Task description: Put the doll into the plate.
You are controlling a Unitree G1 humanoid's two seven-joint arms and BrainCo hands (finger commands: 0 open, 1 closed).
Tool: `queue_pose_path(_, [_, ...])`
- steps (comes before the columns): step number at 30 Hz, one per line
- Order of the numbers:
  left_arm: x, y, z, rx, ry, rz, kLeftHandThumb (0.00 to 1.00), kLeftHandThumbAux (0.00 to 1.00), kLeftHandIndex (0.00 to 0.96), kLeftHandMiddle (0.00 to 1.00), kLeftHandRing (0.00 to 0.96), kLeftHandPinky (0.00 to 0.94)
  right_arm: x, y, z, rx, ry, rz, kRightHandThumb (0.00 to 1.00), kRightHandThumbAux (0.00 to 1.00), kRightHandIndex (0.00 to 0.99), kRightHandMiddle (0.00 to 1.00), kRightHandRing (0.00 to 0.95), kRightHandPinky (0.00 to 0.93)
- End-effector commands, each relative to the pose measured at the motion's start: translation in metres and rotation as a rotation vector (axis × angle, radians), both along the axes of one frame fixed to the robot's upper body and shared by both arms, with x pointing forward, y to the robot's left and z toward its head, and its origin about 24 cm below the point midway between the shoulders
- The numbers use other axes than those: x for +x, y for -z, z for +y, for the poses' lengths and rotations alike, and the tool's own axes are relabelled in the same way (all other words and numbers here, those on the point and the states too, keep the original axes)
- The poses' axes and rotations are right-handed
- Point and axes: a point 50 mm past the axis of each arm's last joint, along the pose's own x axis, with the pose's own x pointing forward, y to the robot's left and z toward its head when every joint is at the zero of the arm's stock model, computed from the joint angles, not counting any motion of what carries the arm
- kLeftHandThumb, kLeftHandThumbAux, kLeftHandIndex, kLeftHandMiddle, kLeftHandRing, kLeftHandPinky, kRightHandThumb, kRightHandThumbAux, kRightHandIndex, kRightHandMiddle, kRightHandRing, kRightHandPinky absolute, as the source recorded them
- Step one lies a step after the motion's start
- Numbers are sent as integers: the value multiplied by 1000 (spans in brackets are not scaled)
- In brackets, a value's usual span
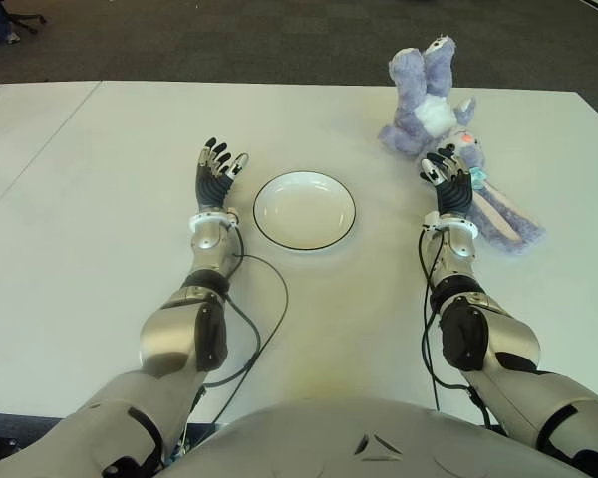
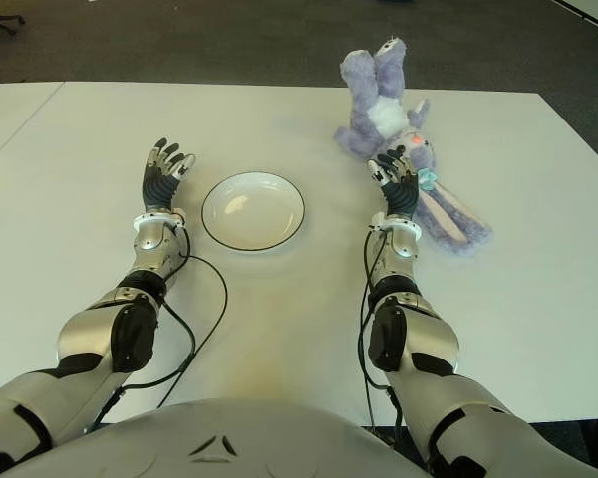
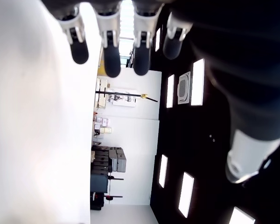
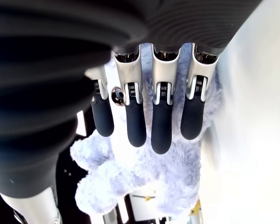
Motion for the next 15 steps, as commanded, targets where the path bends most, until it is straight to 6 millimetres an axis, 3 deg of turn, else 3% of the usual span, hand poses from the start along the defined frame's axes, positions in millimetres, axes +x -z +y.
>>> queue_pose_path(1, [-79, 91, -14, -141, -41, 441, 1, 678, 112, 172, 166, 156, -68, 79, 33, 126, 14, 240, 84, 729, 254, 300, 291, 254])
queue_pose_path(9, [-77, 90, -16, -133, -39, 450, 20, 670, 105, 164, 157, 156, -48, 56, 40, 206, 24, 77, 95, 706, 265, 294, 253, 216])
queue_pose_path(15, [-76, 90, -16, -138, -37, 445, 22, 681, 108, 164, 156, 155, -36, 42, 47, 269, 23, -22, 89, 745, 267, 277, 236, 207])
